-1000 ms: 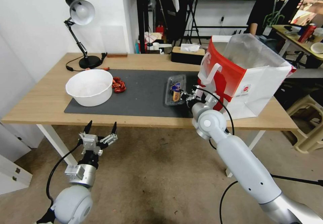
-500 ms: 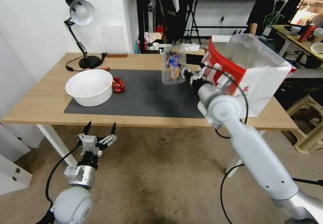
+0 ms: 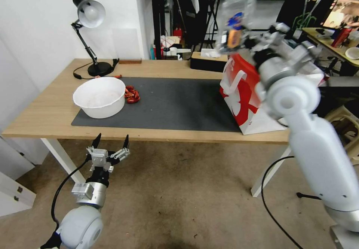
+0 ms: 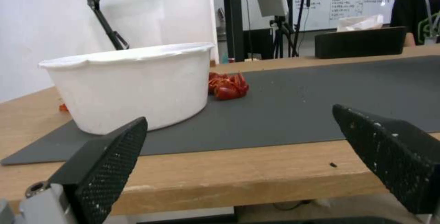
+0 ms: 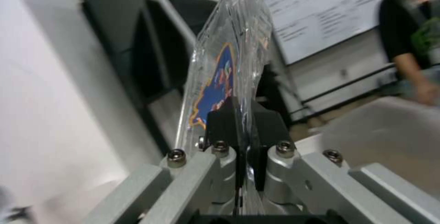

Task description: Close the takeout container lid, then place the container into the takeout bag.

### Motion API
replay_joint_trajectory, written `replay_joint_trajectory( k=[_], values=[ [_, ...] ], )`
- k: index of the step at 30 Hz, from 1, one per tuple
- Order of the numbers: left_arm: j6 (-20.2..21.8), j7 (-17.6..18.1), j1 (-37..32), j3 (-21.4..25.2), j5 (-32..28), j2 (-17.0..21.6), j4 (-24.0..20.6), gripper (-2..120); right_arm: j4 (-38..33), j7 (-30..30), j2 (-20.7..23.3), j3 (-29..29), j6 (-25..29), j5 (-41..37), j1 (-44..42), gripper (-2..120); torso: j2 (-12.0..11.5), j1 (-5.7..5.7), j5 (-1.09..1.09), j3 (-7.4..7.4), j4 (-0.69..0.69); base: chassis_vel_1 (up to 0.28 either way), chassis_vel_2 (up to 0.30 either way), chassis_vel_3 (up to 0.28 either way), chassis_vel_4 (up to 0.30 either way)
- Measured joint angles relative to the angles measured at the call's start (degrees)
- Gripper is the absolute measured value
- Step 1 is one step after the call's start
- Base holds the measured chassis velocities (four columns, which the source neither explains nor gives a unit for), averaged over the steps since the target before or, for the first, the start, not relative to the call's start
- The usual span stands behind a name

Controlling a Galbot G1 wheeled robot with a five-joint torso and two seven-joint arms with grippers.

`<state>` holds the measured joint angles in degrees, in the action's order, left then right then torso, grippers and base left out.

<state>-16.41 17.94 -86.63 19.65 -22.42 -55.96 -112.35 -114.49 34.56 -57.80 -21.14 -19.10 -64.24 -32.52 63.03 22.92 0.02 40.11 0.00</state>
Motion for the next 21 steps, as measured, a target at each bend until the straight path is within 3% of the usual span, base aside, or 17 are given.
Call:
replay_joint_trajectory(
  k=[10, 16, 21],
  values=[
    [0.37, 0.02, 0.54, -0.85, 0.0, 0.19, 0.0, 100, 0.0, 1.62, 2.24, -5.48, -6.19, 2.09, -6.36, 1, -0.01, 0.0, -0.01, 0.0, 0.0, 0.0, 0.0, 0.0, 0.0],
    [0.48, 0.05, 0.63, -1.04, -0.01, 0.36, -0.18, 100, -0.32, 2.92, 1.82, -5.97, -8.6, 2.4, -8.39, 26, -0.01, 0.0, -0.03, 0.0, 0.01, 0.0, 0.0, 0.0, 0.0],
    [0.53, 0.09, 0.69, -1.0, -0.1, 0.51, -0.32, 100, -0.44, 3.18, 1.82, -6.5, -9.03, 2.86, -8.77, 41, -0.01, 0.0, -0.02, 0.0, 0.01, 0.0, 0.0, 0.0, 0.0]
  ],
)
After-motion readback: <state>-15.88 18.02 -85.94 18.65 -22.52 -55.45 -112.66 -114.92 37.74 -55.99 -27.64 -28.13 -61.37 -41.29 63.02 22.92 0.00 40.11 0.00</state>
